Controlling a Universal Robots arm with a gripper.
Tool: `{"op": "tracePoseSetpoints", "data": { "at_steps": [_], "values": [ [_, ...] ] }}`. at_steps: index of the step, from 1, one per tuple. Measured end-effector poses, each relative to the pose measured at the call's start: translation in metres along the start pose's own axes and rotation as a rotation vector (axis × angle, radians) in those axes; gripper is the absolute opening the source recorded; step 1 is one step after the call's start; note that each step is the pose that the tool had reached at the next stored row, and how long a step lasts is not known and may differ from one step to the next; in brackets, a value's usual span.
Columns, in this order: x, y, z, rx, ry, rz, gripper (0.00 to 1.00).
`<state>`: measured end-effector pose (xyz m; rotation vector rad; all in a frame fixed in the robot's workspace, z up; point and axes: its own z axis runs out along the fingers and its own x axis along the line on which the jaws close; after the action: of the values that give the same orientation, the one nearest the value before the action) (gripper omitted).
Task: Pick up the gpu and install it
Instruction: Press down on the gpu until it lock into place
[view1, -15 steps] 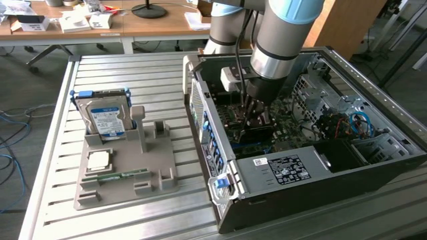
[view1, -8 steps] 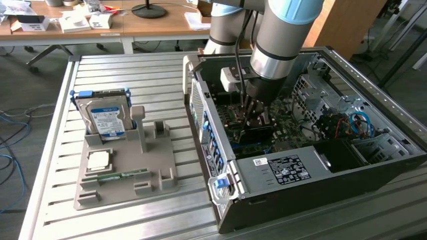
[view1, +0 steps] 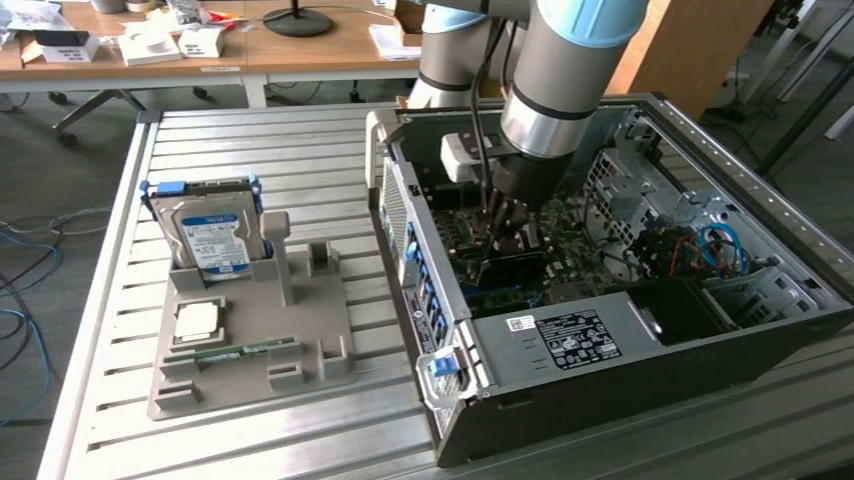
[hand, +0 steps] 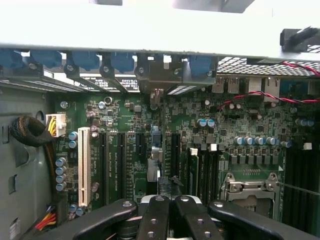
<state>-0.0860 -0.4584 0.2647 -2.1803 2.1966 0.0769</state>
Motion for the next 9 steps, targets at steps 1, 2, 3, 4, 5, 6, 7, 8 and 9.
{"op": "tracePoseSetpoints", "data": {
  "at_steps": [1,2,3,4,5,6,7,8,9],
  "values": [
    [0.000,0.0001,-0.0026,-0.0005,0.0011,0.000,0.11],
    [0.000,0.0000,-0.0044,-0.0003,0.0007,0.000,0.11],
    [0.000,0.0001,-0.0065,-0.0004,0.0008,0.000,0.11],
    [0.000,0.0001,-0.0086,-0.0004,0.0009,0.000,0.11],
    [-0.001,0.0000,-0.0106,-0.0005,0.0011,0.000,0.11],
    [-0.001,0.0001,-0.0124,-0.0005,0.0010,0.000,0.11],
    [-0.001,0.0000,-0.0141,-0.0004,0.0009,0.000,0.11],
    [-0.001,-0.0001,-0.0158,-0.0005,0.0010,0.000,0.11],
    [-0.001,-0.0001,-0.0173,-0.0005,0.0010,0.000,0.11]
  ]
}}
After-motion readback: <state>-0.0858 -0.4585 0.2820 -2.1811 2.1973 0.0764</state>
